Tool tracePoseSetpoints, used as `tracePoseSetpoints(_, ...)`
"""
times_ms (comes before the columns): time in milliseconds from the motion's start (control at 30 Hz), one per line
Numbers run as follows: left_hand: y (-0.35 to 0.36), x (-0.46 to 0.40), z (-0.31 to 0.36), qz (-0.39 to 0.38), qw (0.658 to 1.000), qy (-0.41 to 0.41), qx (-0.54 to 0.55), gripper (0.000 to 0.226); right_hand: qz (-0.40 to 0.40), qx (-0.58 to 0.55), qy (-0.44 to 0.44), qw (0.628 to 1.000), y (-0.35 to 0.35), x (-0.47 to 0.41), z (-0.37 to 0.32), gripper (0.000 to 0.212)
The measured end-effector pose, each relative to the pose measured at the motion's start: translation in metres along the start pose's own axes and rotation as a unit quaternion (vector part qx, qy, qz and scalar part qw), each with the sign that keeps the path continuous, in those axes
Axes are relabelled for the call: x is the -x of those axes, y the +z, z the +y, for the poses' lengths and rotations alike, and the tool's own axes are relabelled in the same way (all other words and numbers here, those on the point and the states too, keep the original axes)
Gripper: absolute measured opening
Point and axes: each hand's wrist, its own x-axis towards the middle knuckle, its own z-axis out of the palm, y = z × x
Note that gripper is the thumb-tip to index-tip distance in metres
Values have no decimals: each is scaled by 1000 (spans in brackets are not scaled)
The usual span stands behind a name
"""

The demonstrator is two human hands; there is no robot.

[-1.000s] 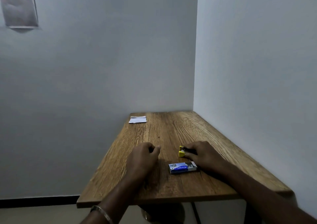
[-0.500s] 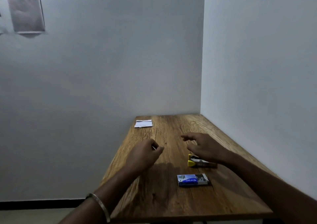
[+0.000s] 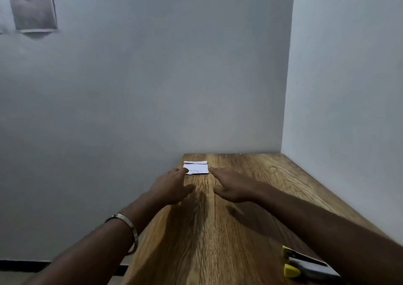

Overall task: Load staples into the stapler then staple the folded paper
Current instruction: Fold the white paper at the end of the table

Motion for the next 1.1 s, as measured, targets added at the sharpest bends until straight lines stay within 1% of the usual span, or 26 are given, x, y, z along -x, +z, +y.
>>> tracePoseSetpoints(233, 34, -66, -28, -27, 999, -18, -36, 68, -45, 24, 10, 999, 36, -71, 14, 64)
tracePoseSetpoints(400, 52, -95, -35, -44, 998, -10, -50, 58, -63, 28, 14, 998, 53, -102, 28, 64)
tracePoseSetpoints(567, 61, -98, -33, -80, 995, 1, -52, 46, -100, 31, 15, 994, 65, -117, 35, 60)
tracePoseSetpoints(700, 58, -86, -28, -63, 997, -4, -37, 46, -103, 22, 9, 994, 63, -109, 36, 58)
tracePoseSetpoints(767, 54, -76, -24, -60, 997, -2, -47, 45, -105, 19, 3, 994, 59, -98, 31, 56)
tracePoseSetpoints(867, 45, -57, -14, -70, 994, 2, -87, 45, -113, 14, 0, 993, 50, -75, 21, 51)
tracePoseSetpoints(967, 31, -33, -3, -81, 990, -2, -115, 46, -108, 11, -8, 994, 38, -45, 6, 40)
tracePoseSetpoints(1100, 11, 10, 16, -83, 990, -11, -111, 41, -116, 18, -19, 993, 23, 2, -18, 39)
